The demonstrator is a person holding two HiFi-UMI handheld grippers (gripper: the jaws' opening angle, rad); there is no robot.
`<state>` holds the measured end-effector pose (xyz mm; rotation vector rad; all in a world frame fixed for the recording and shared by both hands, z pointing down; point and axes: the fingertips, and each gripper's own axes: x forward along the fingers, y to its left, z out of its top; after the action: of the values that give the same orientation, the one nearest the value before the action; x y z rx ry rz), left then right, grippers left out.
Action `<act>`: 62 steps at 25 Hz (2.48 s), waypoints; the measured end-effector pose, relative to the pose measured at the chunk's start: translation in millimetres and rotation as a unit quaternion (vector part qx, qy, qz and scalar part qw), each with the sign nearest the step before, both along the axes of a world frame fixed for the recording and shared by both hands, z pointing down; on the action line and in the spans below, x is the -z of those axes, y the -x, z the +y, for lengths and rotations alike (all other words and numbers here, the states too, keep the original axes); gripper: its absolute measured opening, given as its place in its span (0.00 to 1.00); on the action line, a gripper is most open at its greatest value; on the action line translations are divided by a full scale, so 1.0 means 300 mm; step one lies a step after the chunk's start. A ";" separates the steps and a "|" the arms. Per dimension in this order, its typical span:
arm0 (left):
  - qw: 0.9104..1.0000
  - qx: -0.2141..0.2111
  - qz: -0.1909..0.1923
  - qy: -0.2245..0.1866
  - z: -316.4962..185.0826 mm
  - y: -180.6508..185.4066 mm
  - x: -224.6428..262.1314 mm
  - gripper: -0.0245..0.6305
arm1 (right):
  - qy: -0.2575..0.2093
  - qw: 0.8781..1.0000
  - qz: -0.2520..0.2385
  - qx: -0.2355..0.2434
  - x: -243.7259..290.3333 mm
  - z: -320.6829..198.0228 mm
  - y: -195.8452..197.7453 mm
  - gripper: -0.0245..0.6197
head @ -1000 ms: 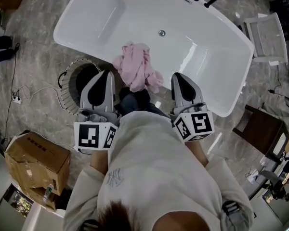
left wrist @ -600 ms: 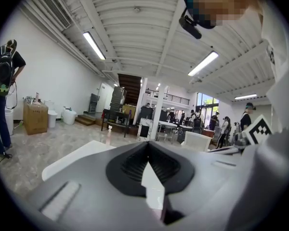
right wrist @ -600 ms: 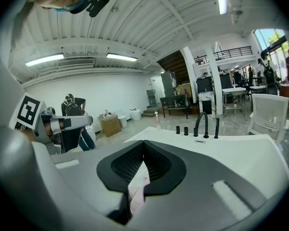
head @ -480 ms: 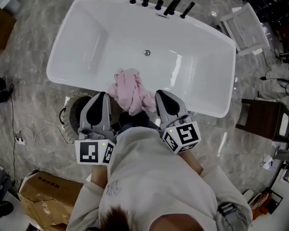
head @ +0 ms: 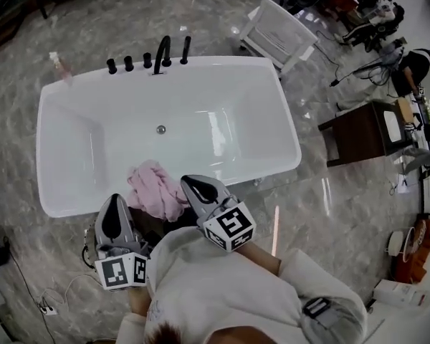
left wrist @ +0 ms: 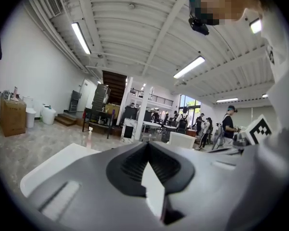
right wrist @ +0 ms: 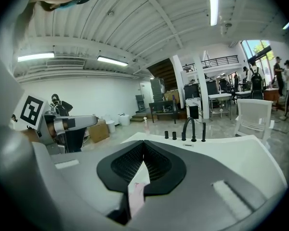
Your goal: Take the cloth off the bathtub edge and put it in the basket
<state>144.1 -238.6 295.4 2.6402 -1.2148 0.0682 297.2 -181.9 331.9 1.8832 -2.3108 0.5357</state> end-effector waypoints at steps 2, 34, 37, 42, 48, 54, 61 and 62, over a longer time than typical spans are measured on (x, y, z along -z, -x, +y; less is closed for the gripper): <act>1.000 -0.007 0.000 -0.002 0.005 -0.022 0.009 0.11 | 0.001 1.000 0.000 -0.003 0.005 0.013 -0.015 0.04; 0.992 0.115 -0.043 0.040 0.094 0.171 -0.130 0.11 | 0.189 0.963 0.031 0.190 -0.617 -0.113 0.175 0.41; 0.991 0.119 -0.039 0.051 0.091 0.175 -0.193 0.11 | 0.208 0.956 0.041 0.201 -0.722 -0.103 0.203 0.45; 0.989 0.128 -0.027 0.066 0.091 0.183 -0.277 0.11 | 0.230 0.949 0.069 0.204 -0.874 -0.090 0.227 0.54; 0.987 0.128 -0.035 0.094 0.130 0.189 -0.375 0.11 | 0.276 0.936 0.088 0.202 -1.062 -0.084 0.238 0.65; 0.980 0.138 -0.014 0.141 0.167 0.174 -0.436 0.11 | 0.337 0.915 0.095 0.199 -1.248 -0.053 0.225 0.74; 0.977 0.139 -0.002 0.164 0.172 0.175 -0.468 0.11 | 0.368 0.905 0.071 0.201 -1.400 -0.022 0.215 0.74; 0.976 0.139 -0.002 0.165 0.173 0.177 -0.468 0.11 | 0.366 0.905 0.071 0.204 -1.405 -0.018 0.216 0.74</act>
<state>90.8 -186.8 435.6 2.1714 -1.4240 0.2079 232.5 -187.4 753.4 1.0223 -1.9202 0.9839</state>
